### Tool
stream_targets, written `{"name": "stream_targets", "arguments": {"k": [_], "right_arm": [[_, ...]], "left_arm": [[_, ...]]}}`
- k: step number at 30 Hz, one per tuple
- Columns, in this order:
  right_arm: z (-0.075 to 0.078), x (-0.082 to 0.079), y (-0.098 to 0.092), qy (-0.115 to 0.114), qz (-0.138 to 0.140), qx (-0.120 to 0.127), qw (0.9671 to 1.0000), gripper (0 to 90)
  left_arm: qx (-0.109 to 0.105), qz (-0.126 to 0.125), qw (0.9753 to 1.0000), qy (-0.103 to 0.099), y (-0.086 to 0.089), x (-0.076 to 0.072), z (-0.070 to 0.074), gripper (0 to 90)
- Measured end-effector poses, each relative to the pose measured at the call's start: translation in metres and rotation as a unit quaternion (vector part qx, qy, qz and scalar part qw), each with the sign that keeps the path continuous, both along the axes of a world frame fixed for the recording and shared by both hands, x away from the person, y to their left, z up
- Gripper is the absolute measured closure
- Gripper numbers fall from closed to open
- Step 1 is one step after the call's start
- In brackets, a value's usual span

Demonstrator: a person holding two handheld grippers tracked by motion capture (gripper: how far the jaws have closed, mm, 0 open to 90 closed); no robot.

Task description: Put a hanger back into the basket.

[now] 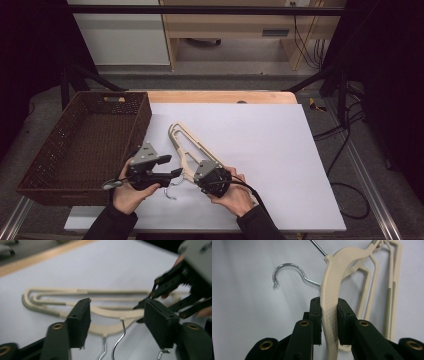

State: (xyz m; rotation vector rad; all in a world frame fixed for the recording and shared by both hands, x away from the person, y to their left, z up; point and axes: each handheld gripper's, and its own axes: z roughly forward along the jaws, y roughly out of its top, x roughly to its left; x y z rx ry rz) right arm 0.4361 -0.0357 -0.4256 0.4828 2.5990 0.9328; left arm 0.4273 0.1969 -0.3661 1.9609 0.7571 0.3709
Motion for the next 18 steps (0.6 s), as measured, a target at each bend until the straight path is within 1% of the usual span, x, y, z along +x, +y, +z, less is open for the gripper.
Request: {"name": "stream_targets", "arguments": {"k": [1, 2, 3, 5, 6, 7, 8, 10, 12, 13, 15, 16, 18], "right_arm": [[0.002, 0.000, -0.002, -0.002, -0.007, 0.007, 1.0000, 77.3], [0.003, 0.000, -0.004, 0.000, -0.006, 0.010, 0.9999, 77.5], [0.005, 0.000, -0.007, -0.005, -0.011, 0.010, 0.9999, 77.8], [0.009, 0.001, -0.012, -0.013, -0.014, 0.021, 0.9996, 78.3], [0.011, 0.001, -0.015, -0.012, -0.024, 0.028, 0.9992, 78.6], [0.014, 0.001, -0.019, -0.018, -0.027, 0.033, 0.9989, 79.1], [0.017, 0.002, -0.022, -0.024, -0.032, 0.036, 0.9986, 79.8], [0.023, 0.002, -0.030, -0.039, -0.048, 0.041, 0.9972, 82.1], [0.029, 0.003, -0.038, -0.049, -0.063, 0.044, 0.9958, 84.1], [0.031, 0.004, -0.043, -0.057, -0.072, 0.048, 0.9946, 85.0], [0.035, 0.005, -0.051, -0.080, -0.088, 0.050, 0.9916, 86.4], [0.037, 0.006, -0.056, -0.082, -0.094, 0.056, 0.9906, 86.7], [0.042, 0.006, -0.066, -0.078, -0.096, 0.085, 0.9887, 86.8]], "left_arm": [[-0.014, 0.002, 0.9999, -0.008, 0.003, -0.001, 0.004, 32.7], [-0.027, 0.004, 0.9995, -0.015, 0.008, -0.003, 0.008, 29.5], [-0.036, 0.010, 0.9990, -0.023, 0.012, -0.005, 0.012, 27.4], [-0.040, 0.019, 0.9982, -0.040, 0.019, -0.008, 0.019, 21.8], [-0.043, 0.024, 0.9977, -0.046, 0.023, -0.009, 0.021, 19.5], [-0.045, 0.032, 0.9971, -0.052, 0.026, -0.010, 0.023, 17.9], [-0.049, 0.037, 0.9966, -0.056, 0.029, -0.011, 0.024, 16.4], [-0.053, 0.040, 0.9961, -0.058, 0.033, -0.010, 0.024, 14.4], [-0.052, 0.043, 0.9960, -0.058, 0.035, -0.009, 0.023, 13.5], [-0.050, 0.044, 0.9960, -0.059, 0.034, -0.008, 0.022, 13.2], [-0.042, 0.043, 0.9966, -0.057, 0.033, -0.007, 0.019, 13.3], [-0.037, 0.043, 0.9967, -0.058, 0.031, -0.007, 0.018, 13.3], [-0.028, 0.041, 0.9970, -0.059, 0.029, -0.006, 0.016, 13.5]]}}
